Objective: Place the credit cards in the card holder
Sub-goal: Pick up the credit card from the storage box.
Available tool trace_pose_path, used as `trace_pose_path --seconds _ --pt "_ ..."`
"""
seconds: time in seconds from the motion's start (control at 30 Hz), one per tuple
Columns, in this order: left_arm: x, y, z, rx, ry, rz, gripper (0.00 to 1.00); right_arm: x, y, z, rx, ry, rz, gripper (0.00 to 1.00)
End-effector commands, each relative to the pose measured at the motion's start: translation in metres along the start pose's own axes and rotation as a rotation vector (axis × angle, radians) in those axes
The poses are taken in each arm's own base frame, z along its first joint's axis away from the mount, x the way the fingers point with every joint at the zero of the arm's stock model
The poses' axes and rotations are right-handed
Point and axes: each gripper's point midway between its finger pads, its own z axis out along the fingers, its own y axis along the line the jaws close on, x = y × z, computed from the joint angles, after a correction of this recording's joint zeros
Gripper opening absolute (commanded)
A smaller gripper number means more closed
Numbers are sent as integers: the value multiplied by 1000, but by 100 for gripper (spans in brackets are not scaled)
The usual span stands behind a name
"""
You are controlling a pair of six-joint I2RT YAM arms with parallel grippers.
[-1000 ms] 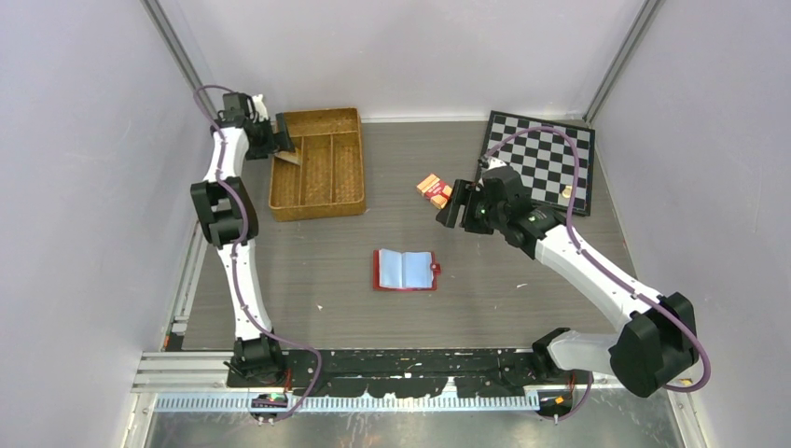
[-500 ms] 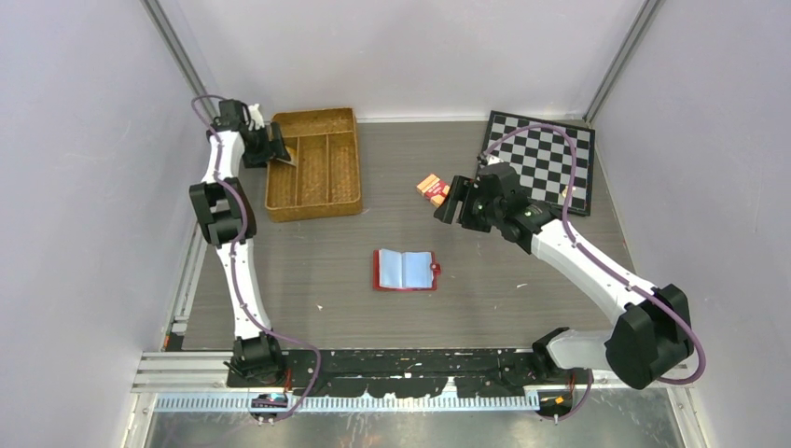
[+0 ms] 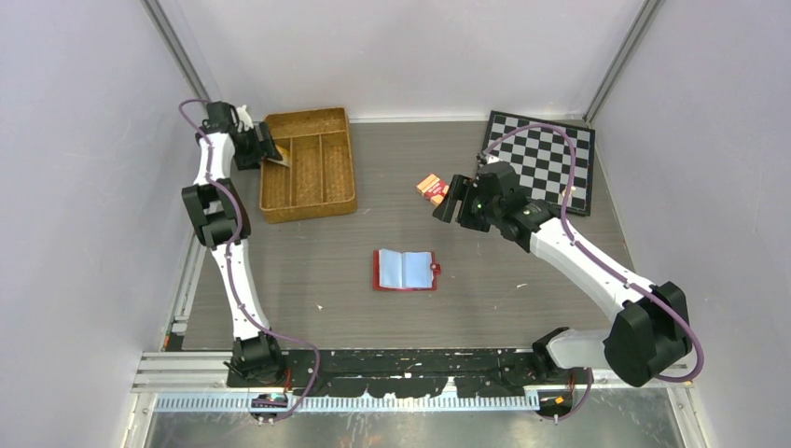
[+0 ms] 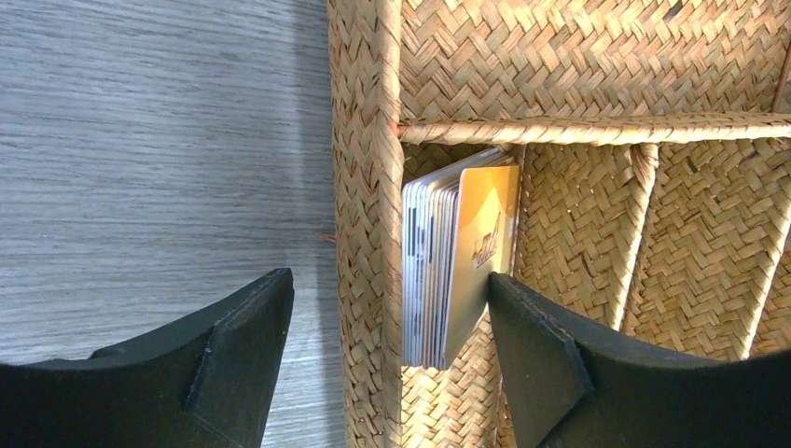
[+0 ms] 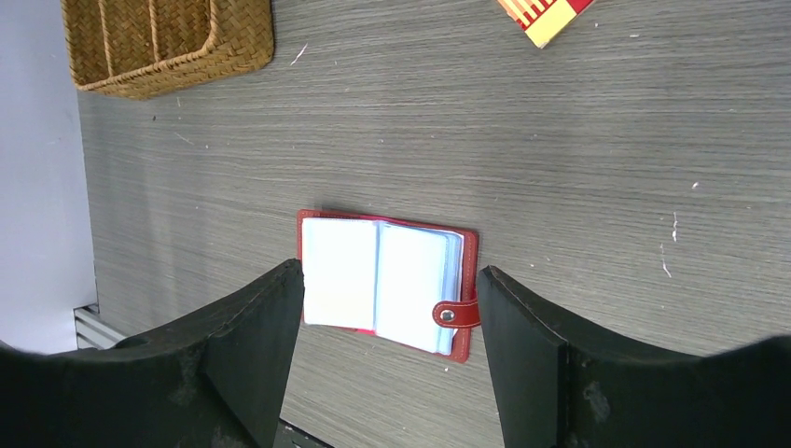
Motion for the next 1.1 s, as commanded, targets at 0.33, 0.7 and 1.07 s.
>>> trace_pose_path --seconds 0.33,0.7,1.07 --pt "-47 1 -47 -2 -139 3 71 -17 19 -2 -54 -23 7 72" --pt "-52 5 -53 -10 -159 0 68 -15 21 0 -62 -8 6 72" --pt "-56 8 -60 -35 -175 9 67 -14 23 1 -71 4 7 72"
